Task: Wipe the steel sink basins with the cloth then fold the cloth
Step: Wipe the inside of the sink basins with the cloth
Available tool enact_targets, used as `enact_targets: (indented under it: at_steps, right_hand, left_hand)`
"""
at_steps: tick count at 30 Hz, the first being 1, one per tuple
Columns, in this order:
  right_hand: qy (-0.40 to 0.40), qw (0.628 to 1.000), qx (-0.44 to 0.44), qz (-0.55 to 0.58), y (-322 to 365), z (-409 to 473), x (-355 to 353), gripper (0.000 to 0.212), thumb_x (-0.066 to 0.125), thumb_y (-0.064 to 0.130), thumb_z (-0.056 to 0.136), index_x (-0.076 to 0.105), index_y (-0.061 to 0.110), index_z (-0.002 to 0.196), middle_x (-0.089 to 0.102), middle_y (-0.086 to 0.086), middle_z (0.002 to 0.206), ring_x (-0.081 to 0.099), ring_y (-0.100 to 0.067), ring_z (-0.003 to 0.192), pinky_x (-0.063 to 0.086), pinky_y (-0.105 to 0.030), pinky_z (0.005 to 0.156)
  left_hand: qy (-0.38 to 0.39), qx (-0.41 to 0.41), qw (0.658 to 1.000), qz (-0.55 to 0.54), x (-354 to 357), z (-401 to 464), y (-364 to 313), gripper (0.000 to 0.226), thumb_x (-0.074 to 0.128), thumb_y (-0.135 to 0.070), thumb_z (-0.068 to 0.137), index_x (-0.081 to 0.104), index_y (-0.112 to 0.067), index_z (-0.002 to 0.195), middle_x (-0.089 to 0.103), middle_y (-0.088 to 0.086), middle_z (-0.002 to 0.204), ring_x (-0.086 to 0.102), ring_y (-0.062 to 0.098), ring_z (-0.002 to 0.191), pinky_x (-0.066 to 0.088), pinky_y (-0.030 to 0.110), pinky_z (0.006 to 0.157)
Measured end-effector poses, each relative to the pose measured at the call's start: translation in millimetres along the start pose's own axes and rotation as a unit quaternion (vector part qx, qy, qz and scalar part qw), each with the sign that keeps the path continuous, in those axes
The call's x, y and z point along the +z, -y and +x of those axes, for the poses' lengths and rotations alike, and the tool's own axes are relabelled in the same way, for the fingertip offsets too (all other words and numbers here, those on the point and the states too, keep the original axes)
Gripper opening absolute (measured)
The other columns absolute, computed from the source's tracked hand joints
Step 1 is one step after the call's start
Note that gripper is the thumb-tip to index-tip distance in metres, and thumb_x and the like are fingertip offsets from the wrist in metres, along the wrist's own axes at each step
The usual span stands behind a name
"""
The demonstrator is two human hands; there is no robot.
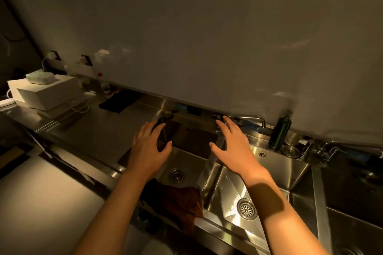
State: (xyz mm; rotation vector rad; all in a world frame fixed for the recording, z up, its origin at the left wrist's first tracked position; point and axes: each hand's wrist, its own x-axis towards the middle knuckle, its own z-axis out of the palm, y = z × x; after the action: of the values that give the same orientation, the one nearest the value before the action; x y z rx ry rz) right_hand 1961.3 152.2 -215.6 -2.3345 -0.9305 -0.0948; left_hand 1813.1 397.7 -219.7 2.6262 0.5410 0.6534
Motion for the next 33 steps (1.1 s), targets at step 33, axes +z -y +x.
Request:
enact_targets:
  at_steps: [33]
  right_hand:
    - [0.041,0.951,0.305,0.000,17.4,-23.7,256.6,0.072,0.048,0.066,0.091,0.028,0.040,0.155,0.018,0.008,0.167,0.018,-0.021,0.153,0.026,-0.053,0.121]
  left_hand:
    - [0.314,0.080,0.944,-0.058,152.8,60.0,231.5,0.081,0.043,-0.066,0.087,0.037,-0.026,0.157,0.043,0.008,0.159,0.035,0.033,0.149,0.036,0.053,0.118]
